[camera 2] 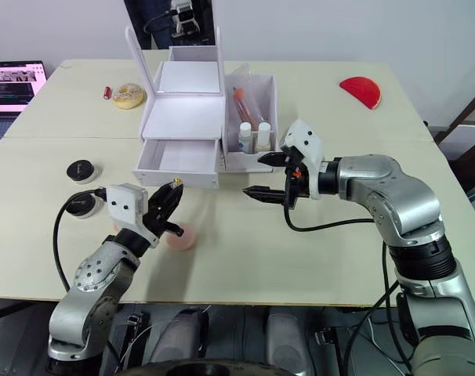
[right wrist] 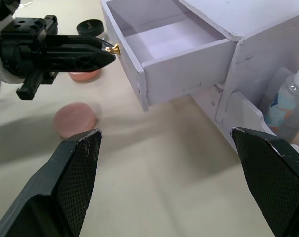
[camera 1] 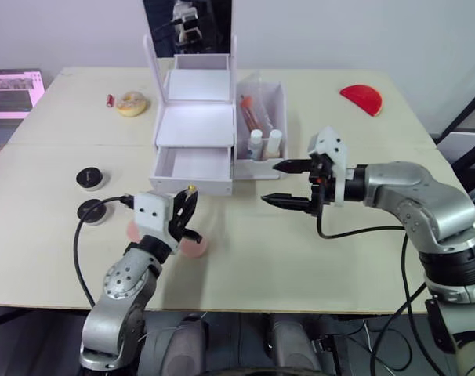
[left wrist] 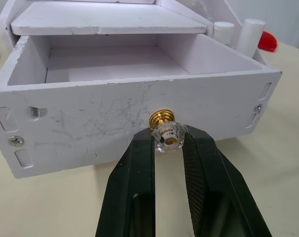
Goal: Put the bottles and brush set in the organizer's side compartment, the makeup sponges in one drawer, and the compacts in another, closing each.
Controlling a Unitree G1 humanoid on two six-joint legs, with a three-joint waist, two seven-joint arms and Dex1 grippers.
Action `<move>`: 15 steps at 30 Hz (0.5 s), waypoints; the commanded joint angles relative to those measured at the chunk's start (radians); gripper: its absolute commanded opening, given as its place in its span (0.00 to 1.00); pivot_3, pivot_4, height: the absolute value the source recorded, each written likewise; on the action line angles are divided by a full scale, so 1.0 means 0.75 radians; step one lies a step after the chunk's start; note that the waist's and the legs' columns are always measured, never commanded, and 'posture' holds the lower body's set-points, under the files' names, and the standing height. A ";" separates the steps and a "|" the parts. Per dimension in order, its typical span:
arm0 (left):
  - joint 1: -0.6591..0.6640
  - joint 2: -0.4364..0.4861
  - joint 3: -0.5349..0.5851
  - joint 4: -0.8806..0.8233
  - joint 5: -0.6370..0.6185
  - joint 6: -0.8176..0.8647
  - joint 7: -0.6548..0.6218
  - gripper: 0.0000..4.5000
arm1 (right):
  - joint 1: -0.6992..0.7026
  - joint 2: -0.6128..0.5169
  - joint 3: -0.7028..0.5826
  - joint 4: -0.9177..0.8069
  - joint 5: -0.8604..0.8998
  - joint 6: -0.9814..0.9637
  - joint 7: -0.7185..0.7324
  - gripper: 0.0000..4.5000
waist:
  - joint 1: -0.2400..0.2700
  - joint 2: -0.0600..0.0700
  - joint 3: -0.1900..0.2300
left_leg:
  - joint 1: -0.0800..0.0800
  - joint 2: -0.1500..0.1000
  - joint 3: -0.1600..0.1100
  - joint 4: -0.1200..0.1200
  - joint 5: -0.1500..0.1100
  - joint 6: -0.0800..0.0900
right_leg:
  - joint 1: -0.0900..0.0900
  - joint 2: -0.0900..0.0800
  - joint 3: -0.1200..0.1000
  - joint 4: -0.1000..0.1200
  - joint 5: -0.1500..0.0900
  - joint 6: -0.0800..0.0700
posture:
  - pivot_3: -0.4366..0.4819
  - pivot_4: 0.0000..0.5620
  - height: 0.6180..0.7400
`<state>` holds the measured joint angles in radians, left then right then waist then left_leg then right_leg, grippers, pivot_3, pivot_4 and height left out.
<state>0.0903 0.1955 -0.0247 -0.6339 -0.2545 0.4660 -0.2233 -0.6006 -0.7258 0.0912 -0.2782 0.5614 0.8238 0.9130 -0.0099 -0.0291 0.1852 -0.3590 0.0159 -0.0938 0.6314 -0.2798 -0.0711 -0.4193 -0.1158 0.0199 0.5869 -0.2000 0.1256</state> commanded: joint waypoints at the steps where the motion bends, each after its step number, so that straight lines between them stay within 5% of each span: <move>1: 0.008 0.013 -0.017 -0.084 -0.060 0.006 -0.046 0.06 | -0.038 -0.003 -0.020 -0.014 -0.005 -0.026 0.013 1.00 | 0.000 0.000 0.000 | 0.000 0.000 0.000 0.000 0.000 0.000 | 0.000 0.000 0.000 0.000 0.000 0.000 | 0.48 0.27 1.00; 15: 0.017 0.062 0.000 -0.089 -0.132 0.035 -0.089 0.06 | -0.037 -0.004 -0.035 -0.013 -0.006 -0.023 0.023 1.00 | 0.002 0.000 0.000 | -0.001 0.000 0.000 0.000 0.000 0.000 | 0.000 0.000 0.000 -0.001 0.000 0.000 | 0.48 0.27 1.00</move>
<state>0.1043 0.2360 -0.0136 -0.6485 -0.3193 0.4961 -0.2560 -0.6026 -0.7258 0.0912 -0.2719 0.5536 0.8218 0.9279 -0.0087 -0.0291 0.1852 -0.3594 0.0159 -0.0938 0.6311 -0.2798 -0.0710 -0.4193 -0.1158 0.0198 0.5857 -0.2000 0.1255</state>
